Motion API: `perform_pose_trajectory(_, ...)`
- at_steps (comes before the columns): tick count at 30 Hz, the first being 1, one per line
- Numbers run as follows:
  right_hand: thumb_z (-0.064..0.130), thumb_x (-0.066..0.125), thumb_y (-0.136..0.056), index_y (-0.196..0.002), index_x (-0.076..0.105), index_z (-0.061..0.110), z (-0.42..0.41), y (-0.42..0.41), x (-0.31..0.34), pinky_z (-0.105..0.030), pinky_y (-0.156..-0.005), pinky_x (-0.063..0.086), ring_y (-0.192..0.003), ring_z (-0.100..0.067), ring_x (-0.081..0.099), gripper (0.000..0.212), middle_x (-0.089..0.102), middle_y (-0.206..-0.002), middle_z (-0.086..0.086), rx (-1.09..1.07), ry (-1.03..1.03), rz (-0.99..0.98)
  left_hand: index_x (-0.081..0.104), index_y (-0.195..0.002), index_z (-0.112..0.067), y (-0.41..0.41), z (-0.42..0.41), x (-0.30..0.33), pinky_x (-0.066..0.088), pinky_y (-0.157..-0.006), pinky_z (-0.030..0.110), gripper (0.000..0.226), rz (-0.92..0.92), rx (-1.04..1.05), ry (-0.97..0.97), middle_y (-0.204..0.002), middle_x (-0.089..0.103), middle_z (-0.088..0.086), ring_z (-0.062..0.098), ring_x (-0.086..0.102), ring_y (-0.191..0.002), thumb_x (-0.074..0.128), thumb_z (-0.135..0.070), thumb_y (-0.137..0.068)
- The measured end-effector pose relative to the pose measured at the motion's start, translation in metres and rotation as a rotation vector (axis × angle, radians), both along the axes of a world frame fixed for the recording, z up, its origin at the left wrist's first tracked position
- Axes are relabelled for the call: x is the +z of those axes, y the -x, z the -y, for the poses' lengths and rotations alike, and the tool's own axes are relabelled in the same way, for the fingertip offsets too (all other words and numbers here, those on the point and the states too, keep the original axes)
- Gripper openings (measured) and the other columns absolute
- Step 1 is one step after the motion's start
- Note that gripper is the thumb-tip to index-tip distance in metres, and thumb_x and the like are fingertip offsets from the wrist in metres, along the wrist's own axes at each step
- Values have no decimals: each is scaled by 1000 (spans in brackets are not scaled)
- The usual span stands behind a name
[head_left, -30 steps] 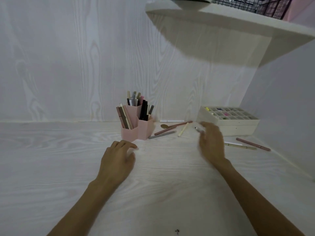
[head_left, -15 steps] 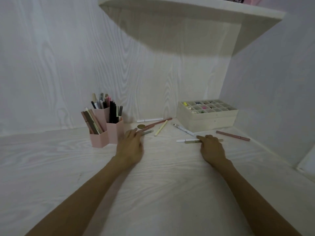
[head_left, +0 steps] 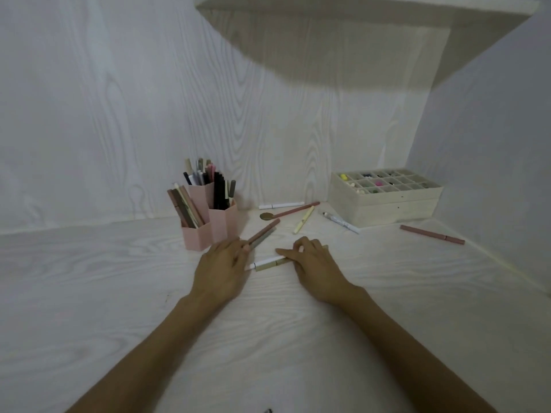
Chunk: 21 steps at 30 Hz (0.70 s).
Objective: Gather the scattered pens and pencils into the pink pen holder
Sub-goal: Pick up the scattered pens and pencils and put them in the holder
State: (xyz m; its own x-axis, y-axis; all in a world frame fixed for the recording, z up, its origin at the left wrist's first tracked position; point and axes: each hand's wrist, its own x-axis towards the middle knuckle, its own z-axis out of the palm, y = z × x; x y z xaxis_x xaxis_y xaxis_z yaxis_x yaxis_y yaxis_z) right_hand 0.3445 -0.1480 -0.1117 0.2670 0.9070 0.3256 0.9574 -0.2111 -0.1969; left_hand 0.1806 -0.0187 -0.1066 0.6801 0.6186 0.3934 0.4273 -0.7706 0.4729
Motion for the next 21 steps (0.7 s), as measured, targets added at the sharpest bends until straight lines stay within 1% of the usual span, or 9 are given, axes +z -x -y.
perform_pose_trajectory(2,5,44,-94,-135,48,21,-14,21,3,-27,-91,35,-106,-21,46,45,52,-121,-8,102,-75,-167,64,-108,-28,22,-1,-3,39,-84,30,26,22,41,-14,-112,61,-11,15,52,-105,41,-35,-98)
perform_pose_trajectory(4,1,50,-91,-133,48,17,-27,43,8,-25,-95,40,-105,-17,50,45,54,-121,-7,197,-117,-349,68,-105,-30,45,-8,-4,41,-84,31,23,-5,107,-22,-112,65,-10,16,54,-103,48,-35,-94)
perform_pose_trajectory(7,7,56,-90,-135,43,13,-42,61,18,-32,-101,43,-114,-20,53,47,53,-128,-7,215,-70,-399,73,-92,-31,78,-27,0,44,-74,32,20,-10,189,63,-101,69,-9,16,56,-93,53,-34,-91)
perform_pose_trajectory(10,18,56,-91,-133,45,16,-49,60,31,-32,-96,45,-116,-21,54,43,54,-129,-5,137,40,-249,70,-88,-38,107,-37,-1,40,-62,24,20,28,195,109,-83,62,-19,5,56,-83,57,-53,-84)
perform_pose_trajectory(12,19,51,-94,-126,53,22,-49,55,42,-29,-85,46,-112,-21,57,33,57,-128,-1,172,135,8,66,-88,-44,116,-36,-3,39,-62,21,23,57,174,154,-81,60,-22,1,54,-82,61,-63,-77)
perform_pose_trajectory(15,13,40,-97,-121,57,21,-48,48,57,-37,-82,50,-110,-23,58,30,52,-136,-1,266,354,489,64,-92,-42,118,-37,-1,40,-62,20,24,22,123,186,-84,60,-20,2,53,-81,68,-57,-74)
perform_pose_trajectory(16,12,39,-98,-119,57,18,-48,47,61,-39,-82,50,-109,-24,58,29,51,-137,-2,284,409,573,65,-93,-41,119,-37,0,38,-61,19,22,9,115,186,-84,59,-20,2,53,-81,69,-52,-75)
perform_pose_trajectory(19,13,37,-98,-119,53,18,-46,38,78,-38,-79,47,-109,-26,58,27,55,-132,-3,321,421,509,68,-93,-36,122,-40,-1,34,-59,16,14,26,147,188,-81,59,-18,4,52,-80,68,-41,-80)
perform_pose_trajectory(21,16,38,-98,-114,48,18,-52,38,97,-36,-72,45,-97,-28,62,19,62,-112,-5,266,275,358,69,-87,-34,125,-42,-1,34,-58,17,8,79,193,222,-78,59,-16,5,54,-78,68,-38,-80)
